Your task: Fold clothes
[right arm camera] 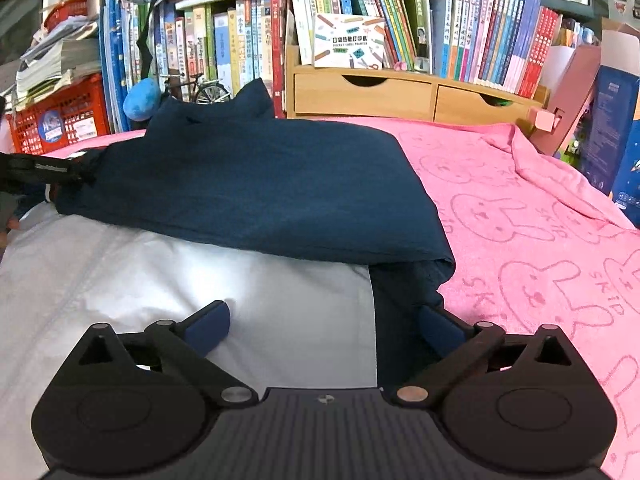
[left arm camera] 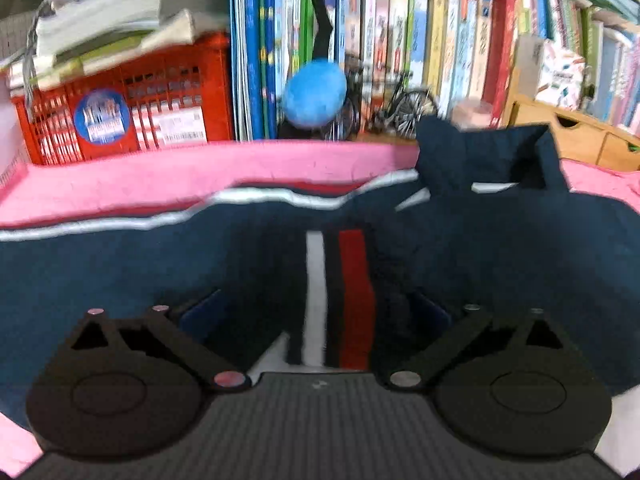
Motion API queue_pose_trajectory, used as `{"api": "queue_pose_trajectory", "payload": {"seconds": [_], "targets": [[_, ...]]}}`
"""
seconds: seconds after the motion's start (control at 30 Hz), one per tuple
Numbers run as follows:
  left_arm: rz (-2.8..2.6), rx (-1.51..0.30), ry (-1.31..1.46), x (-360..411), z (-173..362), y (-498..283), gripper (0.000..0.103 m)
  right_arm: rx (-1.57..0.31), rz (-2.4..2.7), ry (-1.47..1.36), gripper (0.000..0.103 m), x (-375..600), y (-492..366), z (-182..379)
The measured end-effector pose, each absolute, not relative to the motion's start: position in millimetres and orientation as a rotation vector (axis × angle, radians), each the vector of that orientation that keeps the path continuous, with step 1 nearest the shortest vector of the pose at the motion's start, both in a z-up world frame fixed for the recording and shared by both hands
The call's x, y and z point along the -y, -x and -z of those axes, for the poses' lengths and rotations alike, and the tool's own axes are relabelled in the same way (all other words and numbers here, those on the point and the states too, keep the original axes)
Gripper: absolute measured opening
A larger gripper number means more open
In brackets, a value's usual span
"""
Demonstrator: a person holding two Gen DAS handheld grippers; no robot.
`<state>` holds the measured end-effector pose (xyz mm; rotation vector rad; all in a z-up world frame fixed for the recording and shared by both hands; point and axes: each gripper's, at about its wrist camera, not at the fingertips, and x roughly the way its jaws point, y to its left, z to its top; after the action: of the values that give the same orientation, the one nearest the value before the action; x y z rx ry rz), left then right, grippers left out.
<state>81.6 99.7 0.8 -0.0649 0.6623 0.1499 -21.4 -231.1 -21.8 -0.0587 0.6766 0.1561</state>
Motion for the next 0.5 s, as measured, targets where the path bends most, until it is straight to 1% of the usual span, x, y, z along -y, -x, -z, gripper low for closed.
{"api": "queue_pose_trajectory", "payload": {"seconds": [0.07,0.13,0.23,0.43,0.5], "targets": [[-0.119,-0.619,0.105,-113,-19,-71,0.103,-0.677,-0.156,0.059,0.103,231,21,22],[-0.058,-0.605,0.174,-126,-34,-64,0.103,-0.677,-0.156,0.059,0.103,231,21,22],[0.013,-0.576,0.265,-145,-42,-44,0.103,-0.677,-0.157,0.058,0.103,231,21,22],[-0.202,-0.517,0.242,-187,-37,17,0.103,-0.678,-0.157,0.057,0.103,231,21,22],[-0.326,-0.472,0.207,-206,-37,42,0.103,-0.678,-0.157,0.058,0.103,231,20,21]]}}
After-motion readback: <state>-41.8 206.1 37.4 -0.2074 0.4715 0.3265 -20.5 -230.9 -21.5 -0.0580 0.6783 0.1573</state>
